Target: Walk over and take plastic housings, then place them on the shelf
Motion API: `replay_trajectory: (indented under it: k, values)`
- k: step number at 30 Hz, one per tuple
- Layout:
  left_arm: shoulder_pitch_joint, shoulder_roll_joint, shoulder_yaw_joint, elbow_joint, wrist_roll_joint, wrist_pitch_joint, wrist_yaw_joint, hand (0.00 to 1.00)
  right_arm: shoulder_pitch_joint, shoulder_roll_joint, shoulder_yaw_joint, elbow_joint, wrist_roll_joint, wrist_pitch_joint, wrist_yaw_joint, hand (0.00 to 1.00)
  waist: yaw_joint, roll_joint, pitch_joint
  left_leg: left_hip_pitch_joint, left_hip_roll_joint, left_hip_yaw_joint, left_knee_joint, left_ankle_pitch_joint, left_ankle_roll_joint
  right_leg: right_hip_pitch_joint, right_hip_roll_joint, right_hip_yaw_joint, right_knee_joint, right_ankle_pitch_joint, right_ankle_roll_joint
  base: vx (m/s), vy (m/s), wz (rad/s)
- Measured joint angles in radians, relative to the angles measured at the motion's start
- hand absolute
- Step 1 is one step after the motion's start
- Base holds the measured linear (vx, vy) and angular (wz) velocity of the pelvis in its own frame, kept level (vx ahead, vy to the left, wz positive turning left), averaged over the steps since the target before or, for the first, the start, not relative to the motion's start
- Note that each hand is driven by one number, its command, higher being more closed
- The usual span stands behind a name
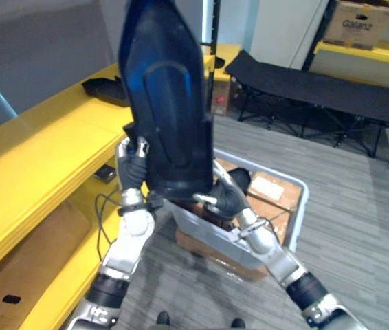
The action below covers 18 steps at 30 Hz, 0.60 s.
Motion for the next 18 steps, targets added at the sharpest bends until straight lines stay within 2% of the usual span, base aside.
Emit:
replay_trajectory:
  k: [2, 7, 10, 11, 12, 13, 16, 18]
  values:
    - [-0.001, -0.015, 0.004, -0.002, 0.0, -0.003, 0.006, 1.0, 0.01, 0.003, -0.026, 0.024, 0.0, 0.01, 0.009, 0.0, 0.0, -0.004, -0.002, 0.001, 0.0, 0.0, 0.0, 0.0, 0.0, 0.001, 0.001, 0.0, 0.0, 0.0, 0.0, 0.0, 0.0, 0.0]
    - [-0.003, -0.042, 0.038, -0.002, 0.061, 0.006, 0.083, 1.0, 0.042, 0.006, -0.075, 0.051, 0.034, 0.023, 0.003, 0.0, -0.006, -0.015, -0.007, 0.002, 0.0, 0.001, 0.0, 0.0, 0.0, 0.001, 0.0, 0.001, 0.0, 0.0, 0.0, 0.0, 0.0, -0.01]
    - [0.006, -0.044, 0.102, -0.002, 0.143, 0.041, 0.12, 1.0, 0.072, 0.04, -0.209, -0.003, 0.123, 0.017, -0.017, 0.0, -0.01, -0.015, -0.008, 0.007, -0.006, 0.008, 0.0, 0.0, 0.0, 0.001, 0.002, 0.005, 0.0, 0.0, 0.001, 0.0, 0.005, -0.04]
    - [0.012, -0.044, 0.122, -0.002, 0.156, 0.046, 0.129, 1.0, 0.083, 0.041, -0.236, -0.027, 0.148, 0.011, -0.016, 0.0, -0.011, -0.015, -0.007, 0.007, -0.006, 0.01, 0.0, 0.0, 0.0, 0.0, 0.001, 0.007, 0.0, 0.0, 0.001, 0.01, 0.014, -0.11]
    - [0.037, -0.043, 0.185, -0.002, 0.169, 0.05, 0.152, 1.0, 0.116, 0.042, -0.3, -0.098, 0.234, -0.018, -0.005, 0.0, -0.017, -0.015, -0.008, 0.009, -0.006, 0.024, 0.0, -0.002, 0.0, -0.003, 0.001, 0.016, 0.0, 0.0, 0.002, 0.01, 0.013, -0.13]
    - [0.052, -0.043, 0.212, -0.002, 0.168, 0.051, 0.161, 1.0, 0.13, 0.044, -0.325, -0.125, 0.272, -0.031, 0.0, 0.0, -0.022, -0.015, -0.008, 0.011, -0.007, 0.026, 0.0, -0.003, 0.001, -0.003, 0.001, 0.018, 0.0, 0.0, 0.002, 0.02, 0.011, -0.12]
    - [0.135, -0.047, 0.346, -0.002, 0.172, 0.05, 0.212, 1.0, 0.208, 0.078, -0.488, -0.213, 0.471, -0.097, 0.062, 0.0, -0.046, -0.016, -0.008, 0.016, -0.007, 0.03, 0.0, -0.007, 0.0, -0.002, 0.001, 0.021, 0.0, -0.001, 0.003, 0.02, 0.004, -0.05]
    - [0.177, -0.056, 0.39, -0.002, 0.172, 0.048, 0.233, 1.0, 0.251, 0.101, -0.55, -0.221, 0.492, -0.103, 0.076, 0.0, -0.048, -0.016, -0.008, 0.025, -0.007, 0.038, -0.001, -0.012, 0.0, -0.001, 0.001, 0.031, 0.0, -0.003, 0.003, 0.0, 0.007, -0.15]
